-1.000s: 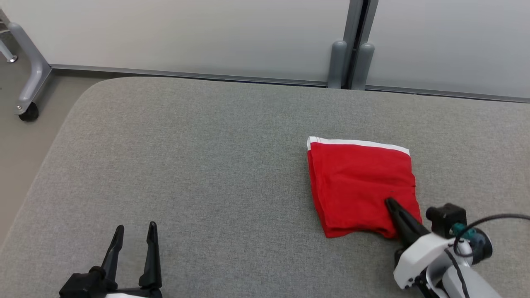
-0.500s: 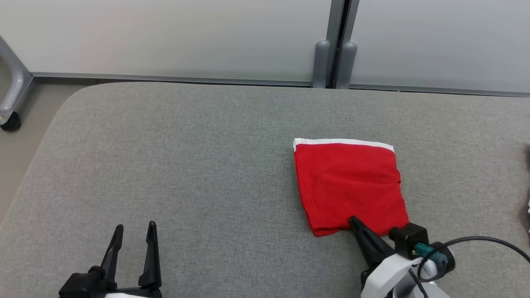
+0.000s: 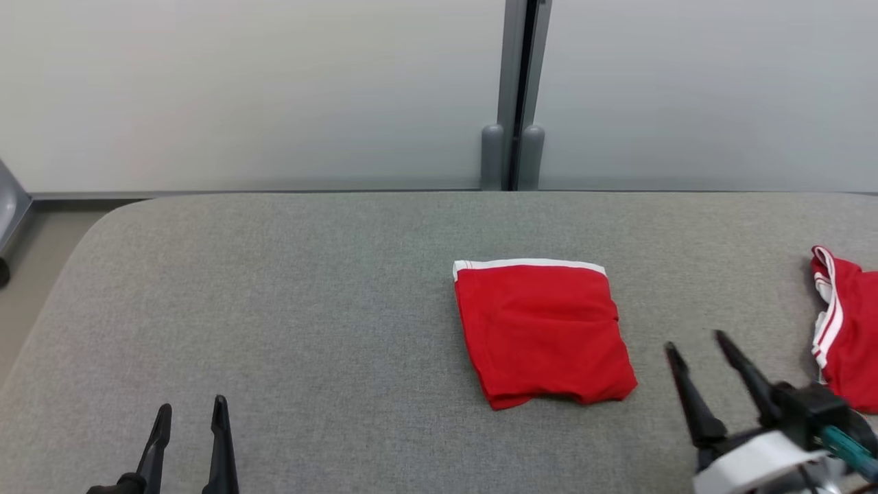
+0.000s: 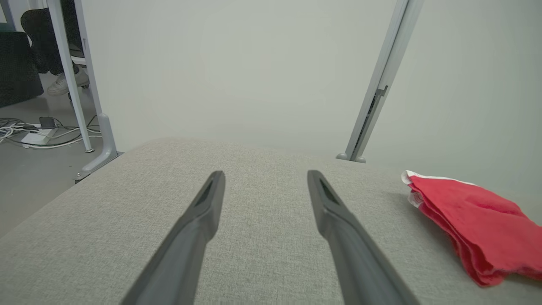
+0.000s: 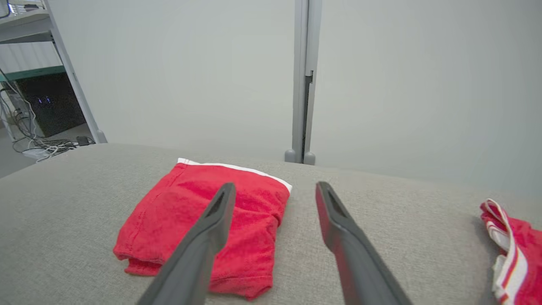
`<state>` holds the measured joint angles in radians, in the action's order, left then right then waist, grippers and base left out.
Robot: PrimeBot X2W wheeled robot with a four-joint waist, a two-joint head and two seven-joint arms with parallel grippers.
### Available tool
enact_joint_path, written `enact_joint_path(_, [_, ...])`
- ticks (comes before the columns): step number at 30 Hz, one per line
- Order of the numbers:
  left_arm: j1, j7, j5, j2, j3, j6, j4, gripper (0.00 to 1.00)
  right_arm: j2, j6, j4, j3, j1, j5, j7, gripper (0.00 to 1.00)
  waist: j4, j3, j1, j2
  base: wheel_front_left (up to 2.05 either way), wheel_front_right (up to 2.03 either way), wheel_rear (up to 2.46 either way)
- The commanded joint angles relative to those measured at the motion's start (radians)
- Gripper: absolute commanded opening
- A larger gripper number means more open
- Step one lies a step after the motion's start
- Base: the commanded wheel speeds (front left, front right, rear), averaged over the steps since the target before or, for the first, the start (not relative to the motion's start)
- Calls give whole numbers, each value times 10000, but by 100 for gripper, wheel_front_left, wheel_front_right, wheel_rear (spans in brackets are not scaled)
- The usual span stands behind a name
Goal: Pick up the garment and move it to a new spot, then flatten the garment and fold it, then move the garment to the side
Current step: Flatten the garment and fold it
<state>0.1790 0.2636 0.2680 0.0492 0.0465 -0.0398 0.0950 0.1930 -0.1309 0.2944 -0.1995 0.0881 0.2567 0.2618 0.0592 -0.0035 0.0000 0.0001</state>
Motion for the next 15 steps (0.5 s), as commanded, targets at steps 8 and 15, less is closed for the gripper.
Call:
enact_joint_path(8, [262, 6, -295, 34, 38, -379, 406, 100, -157, 2, -554, 1975, -1222, -567, 41, 100, -17, -336, 0, -1, 0, 0, 0])
enact_joint_path(15, [337, 6, -202, 37, -196, -606, 538, 100, -486, 2, -444, 2280, -1490, -668, 41, 100, -10, -346, 0, -1, 0, 0, 0])
